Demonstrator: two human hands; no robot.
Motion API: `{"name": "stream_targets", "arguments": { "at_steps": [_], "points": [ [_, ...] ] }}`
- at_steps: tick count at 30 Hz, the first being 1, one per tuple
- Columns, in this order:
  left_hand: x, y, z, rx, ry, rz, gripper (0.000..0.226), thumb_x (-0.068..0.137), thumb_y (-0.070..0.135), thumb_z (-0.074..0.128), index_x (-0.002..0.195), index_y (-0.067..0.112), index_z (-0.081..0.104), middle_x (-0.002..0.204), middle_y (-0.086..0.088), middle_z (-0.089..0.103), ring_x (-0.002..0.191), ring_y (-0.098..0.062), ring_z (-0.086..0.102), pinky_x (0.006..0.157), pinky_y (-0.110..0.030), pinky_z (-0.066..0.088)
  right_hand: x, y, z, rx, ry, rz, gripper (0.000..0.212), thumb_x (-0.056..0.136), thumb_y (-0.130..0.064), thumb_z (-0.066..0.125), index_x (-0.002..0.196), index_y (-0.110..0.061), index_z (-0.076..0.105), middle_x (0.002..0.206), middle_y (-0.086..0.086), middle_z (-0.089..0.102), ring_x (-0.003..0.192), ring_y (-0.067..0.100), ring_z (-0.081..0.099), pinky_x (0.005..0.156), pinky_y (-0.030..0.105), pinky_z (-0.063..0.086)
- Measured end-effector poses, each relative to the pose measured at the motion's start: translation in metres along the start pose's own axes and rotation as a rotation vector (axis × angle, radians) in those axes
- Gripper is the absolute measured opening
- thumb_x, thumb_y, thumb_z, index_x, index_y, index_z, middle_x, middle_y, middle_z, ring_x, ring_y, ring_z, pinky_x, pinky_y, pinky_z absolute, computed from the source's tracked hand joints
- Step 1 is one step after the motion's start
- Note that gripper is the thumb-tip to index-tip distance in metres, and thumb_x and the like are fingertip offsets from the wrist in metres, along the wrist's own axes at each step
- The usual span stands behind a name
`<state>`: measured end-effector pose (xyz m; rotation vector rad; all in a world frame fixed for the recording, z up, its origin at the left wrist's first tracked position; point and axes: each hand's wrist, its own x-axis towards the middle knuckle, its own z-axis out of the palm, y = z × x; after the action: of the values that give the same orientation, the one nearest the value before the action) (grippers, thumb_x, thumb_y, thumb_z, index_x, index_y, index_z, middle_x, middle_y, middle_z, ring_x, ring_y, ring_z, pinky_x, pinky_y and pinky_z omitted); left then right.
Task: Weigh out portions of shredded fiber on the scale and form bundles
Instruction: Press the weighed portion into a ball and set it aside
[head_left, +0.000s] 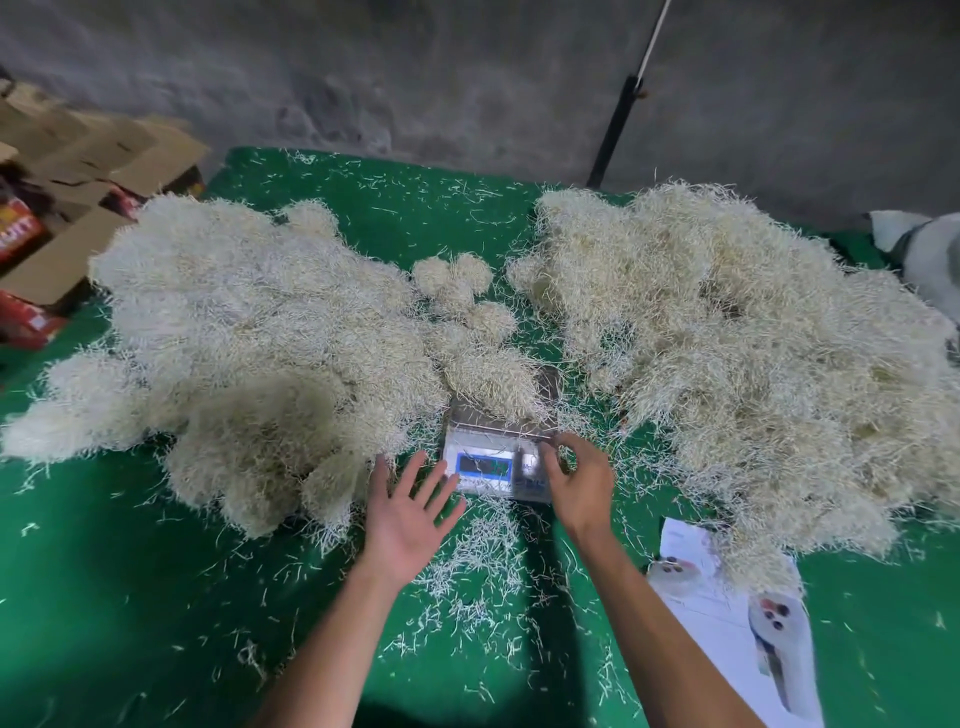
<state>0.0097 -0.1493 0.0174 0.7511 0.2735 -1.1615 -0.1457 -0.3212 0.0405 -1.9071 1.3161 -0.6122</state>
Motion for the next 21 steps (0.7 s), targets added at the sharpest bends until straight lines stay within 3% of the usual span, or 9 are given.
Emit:
{"name": "stream_targets", "arguments": {
  "at_steps": [5,9,13,17,19,21],
  "points": [
    [0.004,0.004,0.001,-0.036,0.001,0.003,0.084,0.075,0.082,0.061,0.139,0.030,0.058,0.137,-0.010,0.064,0.129,-0.033,0.059,0.112,-0.061,0.037,0.004,-0.007,0.006,0.004,-0.016,-0.010,0.032,0.092,-0.044,0.069,0.119,-0.027,0.069,0.119,-0.010,0.068,0.114,0.012,0.058,0.112,0.056,0.042],
    [0.007,0.005,0.000,-0.046,-0.020,-0.005,0.085,0.074,0.082,0.063,0.141,0.030,0.057,0.139,-0.009,0.063,0.129,-0.034,0.059,0.111,-0.063,0.037,0.014,-0.018,0.007,0.022,-0.035,-0.014,0.043,0.084,-0.057,0.060,0.114,-0.026,0.068,0.104,-0.019,0.063,0.104,0.011,0.063,0.109,0.055,0.046],
    [0.010,0.005,-0.005,-0.071,-0.041,-0.030,0.091,0.064,0.078,0.077,0.139,0.030,0.060,0.140,-0.010,0.062,0.130,-0.036,0.057,0.104,-0.073,0.038,0.038,-0.031,0.011,0.033,-0.011,0.003,0.048,0.093,-0.054,0.063,0.126,-0.019,0.064,0.131,-0.001,0.065,0.120,0.019,0.060,0.109,0.056,0.046],
    [0.010,0.007,-0.008,-0.118,-0.054,-0.049,0.083,0.071,0.075,0.075,0.139,0.030,0.060,0.141,-0.011,0.061,0.132,-0.038,0.055,0.103,-0.076,0.037,0.077,-0.055,0.022,0.059,-0.008,-0.053,0.048,0.097,-0.053,0.061,0.127,-0.016,0.063,0.124,0.006,0.068,0.106,0.022,0.067,0.096,0.054,0.057],
    [0.009,0.008,-0.007,-0.117,-0.032,-0.052,0.078,0.077,0.075,0.068,0.139,0.030,0.059,0.140,-0.011,0.062,0.132,-0.037,0.054,0.102,-0.075,0.039,0.096,-0.072,0.033,0.011,-0.059,-0.059,0.070,0.092,-0.068,0.056,0.138,-0.016,0.056,0.132,0.009,0.065,0.109,0.025,0.067,0.095,0.054,0.057],
    [0.008,0.009,-0.003,-0.115,0.010,-0.067,0.075,0.080,0.075,0.064,0.140,0.030,0.058,0.140,-0.011,0.061,0.131,-0.038,0.054,0.101,-0.075,0.039,0.109,-0.082,0.047,-0.169,-0.127,-0.107,0.090,0.085,-0.084,0.047,0.146,-0.018,0.050,0.148,0.012,0.054,0.127,0.031,0.059,0.104,0.058,0.051]
  ]
}}
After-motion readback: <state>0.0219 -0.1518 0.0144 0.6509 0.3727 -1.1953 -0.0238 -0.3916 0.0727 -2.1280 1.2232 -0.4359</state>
